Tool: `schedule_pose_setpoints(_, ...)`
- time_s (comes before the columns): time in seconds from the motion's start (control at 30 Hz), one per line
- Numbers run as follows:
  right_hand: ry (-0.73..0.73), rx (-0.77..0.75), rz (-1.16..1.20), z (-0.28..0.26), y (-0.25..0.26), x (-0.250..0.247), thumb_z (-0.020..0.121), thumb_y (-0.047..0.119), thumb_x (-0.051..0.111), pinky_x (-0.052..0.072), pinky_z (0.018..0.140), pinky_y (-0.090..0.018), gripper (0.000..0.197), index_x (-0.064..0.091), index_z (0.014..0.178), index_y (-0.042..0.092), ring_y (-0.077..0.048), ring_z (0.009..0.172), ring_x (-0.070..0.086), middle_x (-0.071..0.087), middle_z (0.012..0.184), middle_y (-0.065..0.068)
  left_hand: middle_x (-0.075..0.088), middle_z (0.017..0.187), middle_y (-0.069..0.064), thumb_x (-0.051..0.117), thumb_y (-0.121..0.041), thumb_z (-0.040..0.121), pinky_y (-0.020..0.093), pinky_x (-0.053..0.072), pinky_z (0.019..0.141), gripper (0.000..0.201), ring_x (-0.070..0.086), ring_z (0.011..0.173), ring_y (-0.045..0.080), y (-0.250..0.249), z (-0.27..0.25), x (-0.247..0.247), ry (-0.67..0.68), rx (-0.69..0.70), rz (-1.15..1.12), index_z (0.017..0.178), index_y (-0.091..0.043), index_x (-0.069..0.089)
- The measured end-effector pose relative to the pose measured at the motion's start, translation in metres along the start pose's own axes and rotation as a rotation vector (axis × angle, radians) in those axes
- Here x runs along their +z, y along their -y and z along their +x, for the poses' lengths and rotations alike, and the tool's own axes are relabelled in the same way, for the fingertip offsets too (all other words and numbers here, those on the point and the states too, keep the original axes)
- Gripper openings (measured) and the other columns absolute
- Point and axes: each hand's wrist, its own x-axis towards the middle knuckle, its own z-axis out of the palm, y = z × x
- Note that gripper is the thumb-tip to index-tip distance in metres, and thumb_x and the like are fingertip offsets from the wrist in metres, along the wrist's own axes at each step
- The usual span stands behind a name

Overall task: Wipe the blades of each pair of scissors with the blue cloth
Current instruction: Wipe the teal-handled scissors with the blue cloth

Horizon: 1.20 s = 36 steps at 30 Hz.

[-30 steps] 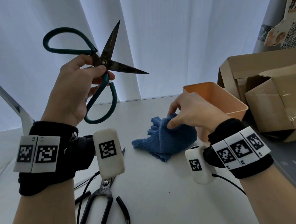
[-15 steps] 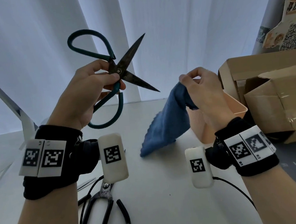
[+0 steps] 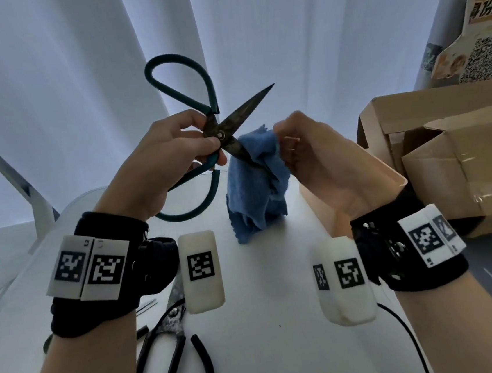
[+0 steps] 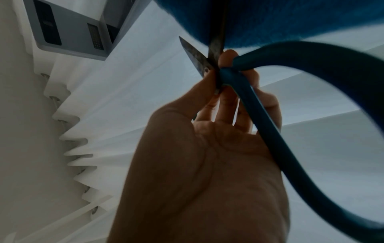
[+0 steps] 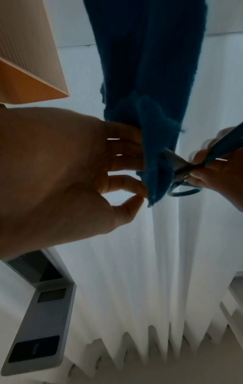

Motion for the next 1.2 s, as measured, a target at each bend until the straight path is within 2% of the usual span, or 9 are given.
schedule_pose_setpoints(0.17, 0.030, -0.007, -0.065, 0.000, -0.010, 0.005, 0.098, 0.002, 0.054, 0.053, 0.077, -0.022, 0.013, 0.065, 0.104, 0.006, -0.011, 0.079, 0.066, 0.071, 0.088, -0.004, 0.075, 0.084, 0.010, 0.059, -0.007, 0.095, 0.027, 0.050, 0.083, 0.009, 0.068, 0.083, 0.017, 0.000, 0.000, 0.004, 0.017, 0.015, 0.017, 0.103, -0.005, 0.064)
schedule_pose_setpoints(0.33, -0.055, 0.005, -0.214, 0.002, -0.015, 0.007, 0.086, 0.014, 0.073, 0.055, 0.084, -0.033, 0.013, 0.071, 0.095, 0.005, -0.015, 0.083, 0.069, 0.075, 0.088, -0.010, 0.076, 0.090, 0.012, 0.060, -0.008, 0.095, 0.013, 0.050, 0.069, 0.007, 0.068, 0.079, 0.013, -0.001, 0.000, 0.011, 0.027, 0.026, 0.036, 0.101, -0.009, 0.065)
schedule_pose_setpoints(0.47, -0.063, -0.031, -0.304, 0.000, -0.015, 0.013, 0.091, 0.012, 0.070, 0.057, 0.081, -0.023, 0.009, 0.077, 0.094, 0.006, -0.009, 0.083, 0.071, 0.077, 0.088, -0.006, 0.075, 0.087, 0.012, 0.061, -0.006, 0.094, 0.010, 0.051, 0.064, 0.008, 0.067, 0.076, 0.013, 0.001, 0.003, 0.014, 0.008, 0.046, 0.059, 0.099, -0.011, 0.066)
schedule_pose_setpoints(0.57, -0.022, 0.002, -0.374, 0.000, -0.013, 0.012, 0.094, 0.006, 0.064, 0.056, 0.085, -0.025, 0.014, 0.077, 0.099, 0.008, -0.015, 0.091, 0.072, 0.078, 0.097, -0.010, 0.075, 0.082, 0.011, 0.061, -0.006, 0.094, 0.011, 0.053, 0.068, 0.009, 0.067, 0.077, 0.013, 0.003, 0.004, 0.015, 0.003, 0.035, 0.074, 0.098, -0.012, 0.067)
schedule_pose_setpoints(0.73, -0.087, -0.010, -0.368, 0.003, -0.018, 0.013, 0.093, 0.013, 0.068, 0.053, 0.078, -0.032, 0.019, 0.068, 0.099, -0.005, -0.020, 0.082, 0.065, 0.070, 0.096, -0.027, 0.075, 0.087, 0.010, 0.061, -0.008, 0.094, 0.016, 0.054, 0.071, 0.010, 0.069, 0.077, 0.014, 0.002, 0.004, 0.018, -0.005, 0.048, 0.086, 0.099, -0.014, 0.067)
schedule_pose_setpoints(0.8, -0.107, -0.030, -0.360, 0.004, -0.019, 0.013, 0.093, 0.017, 0.069, 0.053, 0.072, -0.029, 0.025, 0.065, 0.096, -0.008, -0.020, 0.078, 0.064, 0.069, 0.087, -0.020, 0.075, 0.087, 0.010, 0.061, -0.008, 0.094, 0.020, 0.057, 0.074, 0.011, 0.072, 0.082, 0.020, 0.002, 0.004, 0.019, -0.008, 0.054, 0.086, 0.100, -0.015, 0.067)
schedule_pose_setpoints(0.97, -0.002, 0.009, -0.412, 0.003, -0.014, 0.007, 0.095, 0.005, 0.062, 0.053, 0.085, -0.027, 0.012, 0.073, 0.093, 0.011, -0.014, 0.088, 0.067, 0.074, 0.095, -0.011, 0.075, 0.078, 0.007, 0.062, -0.008, 0.092, 0.043, 0.055, 0.095, 0.011, 0.070, 0.092, 0.029, 0.003, 0.003, 0.021, -0.009, 0.050, 0.123, 0.097, -0.015, 0.068)
schedule_pose_setpoints(1.13, -0.095, -0.021, -0.343, 0.002, -0.018, 0.012, 0.091, 0.016, 0.071, 0.053, 0.064, -0.023, 0.016, 0.065, 0.089, 0.000, -0.017, 0.074, 0.064, 0.065, 0.083, -0.022, 0.075, 0.084, 0.007, 0.060, -0.006, 0.093, 0.030, 0.058, 0.082, 0.011, 0.071, 0.079, 0.019, 0.003, 0.005, 0.024, -0.019, 0.050, 0.062, 0.097, -0.013, 0.067)
schedule_pose_setpoints(1.2, -0.096, -0.028, -0.338, 0.002, -0.017, 0.013, 0.091, 0.016, 0.070, 0.052, 0.064, -0.023, 0.017, 0.065, 0.089, 0.000, -0.016, 0.074, 0.063, 0.065, 0.083, -0.020, 0.073, 0.080, 0.004, 0.060, -0.005, 0.092, 0.023, 0.055, 0.075, 0.012, 0.066, 0.072, 0.011, 0.002, 0.006, 0.023, -0.015, 0.040, 0.042, 0.095, -0.013, 0.067)
